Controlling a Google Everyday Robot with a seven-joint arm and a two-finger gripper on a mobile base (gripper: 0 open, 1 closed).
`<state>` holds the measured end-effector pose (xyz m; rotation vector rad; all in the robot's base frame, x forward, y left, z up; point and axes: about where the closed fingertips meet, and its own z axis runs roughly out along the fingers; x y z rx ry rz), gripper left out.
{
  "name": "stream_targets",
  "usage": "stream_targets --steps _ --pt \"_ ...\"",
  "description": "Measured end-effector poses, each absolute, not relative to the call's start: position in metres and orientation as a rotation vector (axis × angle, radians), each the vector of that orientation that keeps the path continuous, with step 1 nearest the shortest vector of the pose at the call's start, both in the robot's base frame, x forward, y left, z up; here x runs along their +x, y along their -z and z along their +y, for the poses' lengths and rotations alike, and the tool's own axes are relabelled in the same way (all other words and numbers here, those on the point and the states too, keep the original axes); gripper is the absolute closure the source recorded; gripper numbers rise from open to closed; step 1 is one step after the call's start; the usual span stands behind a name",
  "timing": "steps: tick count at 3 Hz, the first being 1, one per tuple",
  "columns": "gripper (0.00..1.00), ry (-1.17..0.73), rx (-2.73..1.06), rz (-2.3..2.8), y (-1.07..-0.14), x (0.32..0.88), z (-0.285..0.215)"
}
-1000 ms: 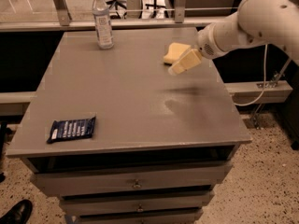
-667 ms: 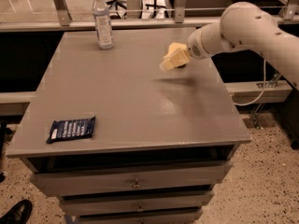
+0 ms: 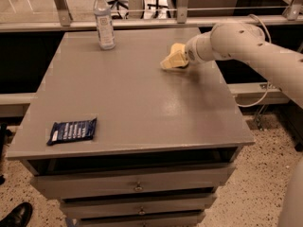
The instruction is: Move sponge near rxbar blueberry
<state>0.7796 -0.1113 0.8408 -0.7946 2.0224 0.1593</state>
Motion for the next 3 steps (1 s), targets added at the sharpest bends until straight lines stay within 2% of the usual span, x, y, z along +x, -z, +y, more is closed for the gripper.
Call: stream_targets --steps 3 --pt "0.87 -0.165 -0.792 1.970 -0.861 0.778 -0.114"
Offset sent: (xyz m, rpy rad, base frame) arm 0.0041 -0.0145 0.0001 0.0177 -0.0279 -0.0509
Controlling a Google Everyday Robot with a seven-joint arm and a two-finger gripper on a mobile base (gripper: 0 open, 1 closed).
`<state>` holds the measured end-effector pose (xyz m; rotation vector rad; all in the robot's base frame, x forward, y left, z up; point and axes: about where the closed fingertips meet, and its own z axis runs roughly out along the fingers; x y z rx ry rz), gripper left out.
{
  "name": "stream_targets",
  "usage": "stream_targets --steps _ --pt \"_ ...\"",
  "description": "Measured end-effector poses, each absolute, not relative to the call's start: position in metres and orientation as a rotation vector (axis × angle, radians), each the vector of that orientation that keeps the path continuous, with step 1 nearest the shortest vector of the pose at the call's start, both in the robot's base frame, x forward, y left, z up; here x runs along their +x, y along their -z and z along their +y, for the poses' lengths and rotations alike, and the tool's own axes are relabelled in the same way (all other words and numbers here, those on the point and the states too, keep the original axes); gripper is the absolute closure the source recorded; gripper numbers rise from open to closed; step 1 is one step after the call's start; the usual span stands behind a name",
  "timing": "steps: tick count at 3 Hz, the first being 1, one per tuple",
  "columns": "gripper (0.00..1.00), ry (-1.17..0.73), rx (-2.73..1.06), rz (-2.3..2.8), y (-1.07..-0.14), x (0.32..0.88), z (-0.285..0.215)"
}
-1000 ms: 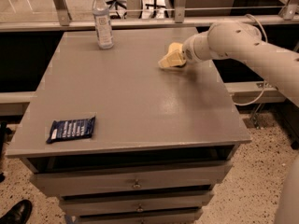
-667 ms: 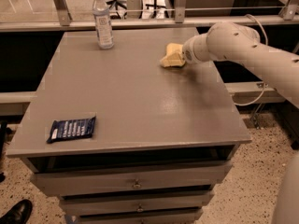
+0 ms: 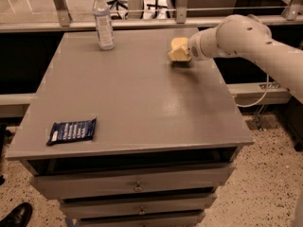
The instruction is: Move sponge near rxbar blueberry
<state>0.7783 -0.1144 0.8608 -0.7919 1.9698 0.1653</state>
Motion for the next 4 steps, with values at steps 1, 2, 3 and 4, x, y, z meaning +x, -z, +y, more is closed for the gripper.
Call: stream_targets --steps 1,2,3,4 --pt "1.00 -0.172 -0.921 1.869 -0.904 0.763 -0.102" --pt "1.00 -0.254 -1.066 1.798 -0.920 0.739 -0.086" --pt "1.00 -0.269 -1.128 1.798 -0.913 0.731 -0.080" --pt "1.00 -0.268 -1.122 1.797 -0.914 0.732 -0.080"
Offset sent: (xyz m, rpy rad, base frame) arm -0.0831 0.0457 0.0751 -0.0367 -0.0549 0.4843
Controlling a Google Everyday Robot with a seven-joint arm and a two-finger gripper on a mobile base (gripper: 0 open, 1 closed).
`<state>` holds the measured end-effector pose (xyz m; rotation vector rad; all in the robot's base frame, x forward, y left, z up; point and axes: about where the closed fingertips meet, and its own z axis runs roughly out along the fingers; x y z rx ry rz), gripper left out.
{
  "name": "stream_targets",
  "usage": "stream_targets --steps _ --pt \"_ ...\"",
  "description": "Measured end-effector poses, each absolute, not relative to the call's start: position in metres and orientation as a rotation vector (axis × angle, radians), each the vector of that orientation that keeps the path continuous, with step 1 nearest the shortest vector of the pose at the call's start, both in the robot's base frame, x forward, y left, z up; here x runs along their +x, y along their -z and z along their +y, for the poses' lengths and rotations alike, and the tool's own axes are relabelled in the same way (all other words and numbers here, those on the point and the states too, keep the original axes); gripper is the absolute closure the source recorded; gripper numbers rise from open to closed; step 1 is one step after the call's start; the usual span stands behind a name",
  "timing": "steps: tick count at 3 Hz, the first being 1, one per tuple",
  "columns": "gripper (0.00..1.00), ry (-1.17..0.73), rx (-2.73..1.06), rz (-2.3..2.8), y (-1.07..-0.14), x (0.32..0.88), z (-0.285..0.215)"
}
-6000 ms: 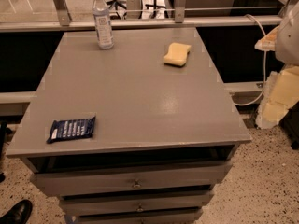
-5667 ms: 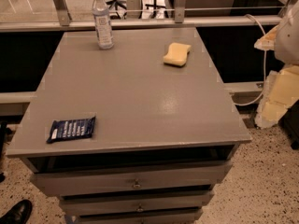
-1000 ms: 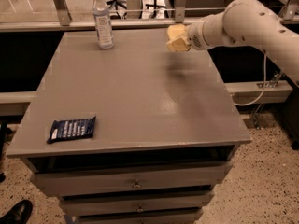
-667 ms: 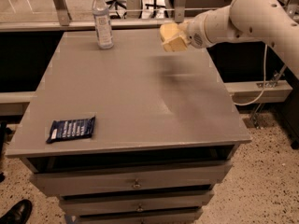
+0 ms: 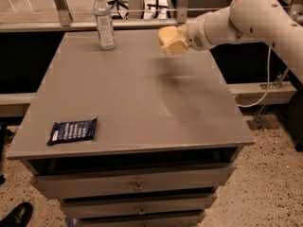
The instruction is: Move sponge near rxbar blueberry
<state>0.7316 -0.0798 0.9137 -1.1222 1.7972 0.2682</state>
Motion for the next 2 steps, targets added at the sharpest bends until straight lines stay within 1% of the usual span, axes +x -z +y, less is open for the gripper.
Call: stream_targets --steps 1,2 --pt "1.00 -0.307 -1.153 1.773 -0.909 0.719 -0.064" --pt "1.00 -0.361 -1.243 1.719 -0.909 0.681 -0.034"
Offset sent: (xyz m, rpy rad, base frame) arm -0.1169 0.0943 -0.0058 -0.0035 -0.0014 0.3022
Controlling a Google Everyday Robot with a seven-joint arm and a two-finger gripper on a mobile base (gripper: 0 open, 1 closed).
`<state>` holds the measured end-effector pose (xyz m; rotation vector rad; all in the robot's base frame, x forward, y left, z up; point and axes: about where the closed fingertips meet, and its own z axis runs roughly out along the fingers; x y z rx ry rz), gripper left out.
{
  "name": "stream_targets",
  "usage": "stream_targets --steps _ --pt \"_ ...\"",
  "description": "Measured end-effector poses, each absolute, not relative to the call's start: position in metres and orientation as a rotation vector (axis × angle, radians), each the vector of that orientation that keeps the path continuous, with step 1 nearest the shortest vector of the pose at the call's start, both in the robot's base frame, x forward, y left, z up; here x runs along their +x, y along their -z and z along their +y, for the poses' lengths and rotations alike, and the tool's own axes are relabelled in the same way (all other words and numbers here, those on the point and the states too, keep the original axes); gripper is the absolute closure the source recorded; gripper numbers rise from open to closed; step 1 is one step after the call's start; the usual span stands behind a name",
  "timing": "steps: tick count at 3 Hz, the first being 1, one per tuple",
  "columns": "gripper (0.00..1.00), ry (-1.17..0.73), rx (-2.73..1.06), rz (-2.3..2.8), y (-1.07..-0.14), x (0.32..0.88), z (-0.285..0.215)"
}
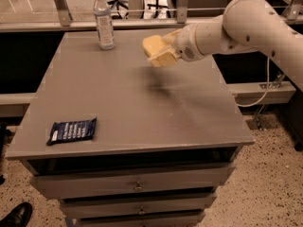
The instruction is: Move sponge near rxbar blueberry
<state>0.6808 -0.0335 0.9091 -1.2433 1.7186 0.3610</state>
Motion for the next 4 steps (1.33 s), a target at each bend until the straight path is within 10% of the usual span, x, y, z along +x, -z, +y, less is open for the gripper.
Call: stream_targets --steps 3,4 --pt "1.00 -0.533 -1.521 1.589 -0.886 0.561 0.055" --pt "0.82 -0.581 -1.577 1.585 -0.864 0.541 0.065"
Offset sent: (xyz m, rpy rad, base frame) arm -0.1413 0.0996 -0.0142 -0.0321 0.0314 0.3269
